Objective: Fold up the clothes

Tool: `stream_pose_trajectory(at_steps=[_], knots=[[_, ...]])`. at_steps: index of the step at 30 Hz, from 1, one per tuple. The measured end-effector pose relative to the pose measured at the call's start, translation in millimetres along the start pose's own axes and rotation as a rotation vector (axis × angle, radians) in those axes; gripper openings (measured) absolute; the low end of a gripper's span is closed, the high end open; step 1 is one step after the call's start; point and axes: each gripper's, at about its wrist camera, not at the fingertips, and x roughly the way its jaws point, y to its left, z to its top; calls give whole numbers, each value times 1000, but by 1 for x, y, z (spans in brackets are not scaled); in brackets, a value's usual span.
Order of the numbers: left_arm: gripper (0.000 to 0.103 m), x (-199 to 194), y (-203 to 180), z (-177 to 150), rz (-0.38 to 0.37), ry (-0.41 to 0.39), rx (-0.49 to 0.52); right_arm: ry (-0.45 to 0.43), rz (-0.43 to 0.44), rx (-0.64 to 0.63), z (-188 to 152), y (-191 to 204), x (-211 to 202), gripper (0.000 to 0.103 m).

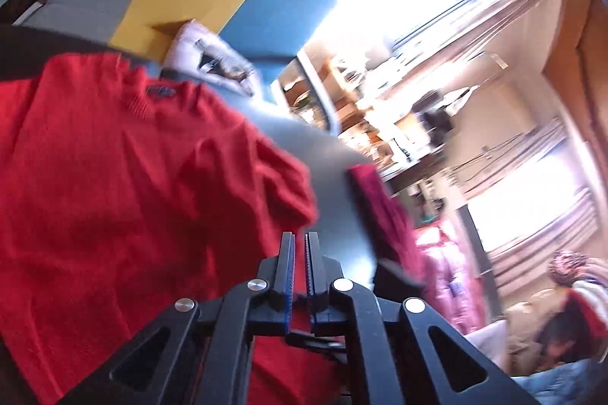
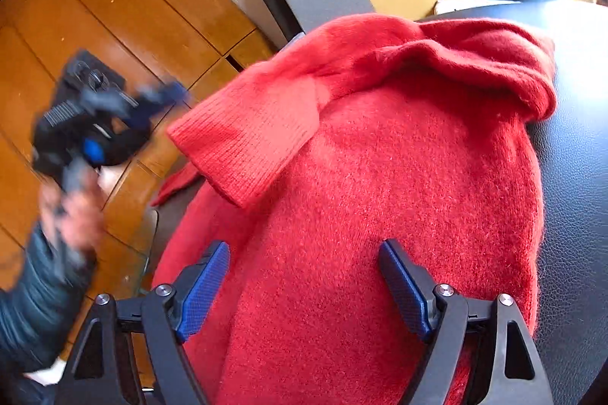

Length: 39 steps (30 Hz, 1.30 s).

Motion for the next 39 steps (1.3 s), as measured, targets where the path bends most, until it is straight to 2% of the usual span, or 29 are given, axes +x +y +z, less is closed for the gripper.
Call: stream_pose_trajectory(at_steps=[1,2,4,5,7,8,11,15,19,20,22,25,28,31,33,35,36,39], knots=[[3,-10,-5,9,-7,-20,0,-4,2,-2,-1,0,-1,83],[3,-22,-6,16,17,-46,-4,-10,9,0,-1,-1,-3,83],[3,-36,-6,27,178,-83,23,-18,17,2,-5,-1,-2,83],[7,-40,-6,28,266,-94,40,-21,19,1,-6,-1,-3,83],[31,-36,-10,16,374,-103,95,-26,21,-2,-8,1,-2,84],[34,-33,-15,6,411,-100,136,-29,23,-4,-8,1,-2,84],[44,-5,-35,-33,439,-30,253,-34,28,-8,-9,2,-2,85],[48,46,-56,-87,517,62,465,-35,31,-11,-4,3,6,86],[49,62,-57,-127,619,98,612,-37,35,-10,-2,2,7,87],[50,65,-53,-132,630,119,626,-38,37,-10,-3,2,6,87],[60,70,-42,-140,643,166,646,-39,41,-9,-4,2,5,87],[61,78,-28,-136,695,174,647,-39,42,-11,-2,2,9,88],[61,89,-21,-124,695,167,628,-39,44,-15,-2,3,9,89],[61,105,-20,-116,704,154,665,-38,47,-17,-3,2,8,90],[56,112,-21,-110,682,144,670,-39,49,-16,-2,2,9,90],[30,111,-20,-97,626,137,615,-45,48,-7,-2,0,9,89],[13,108,-19,-88,589,143,573,-46,57,-7,-1,-1,9,90],[7,80,-21,-56,398,101,423,-46,59,-10,-1,0,10,91]])
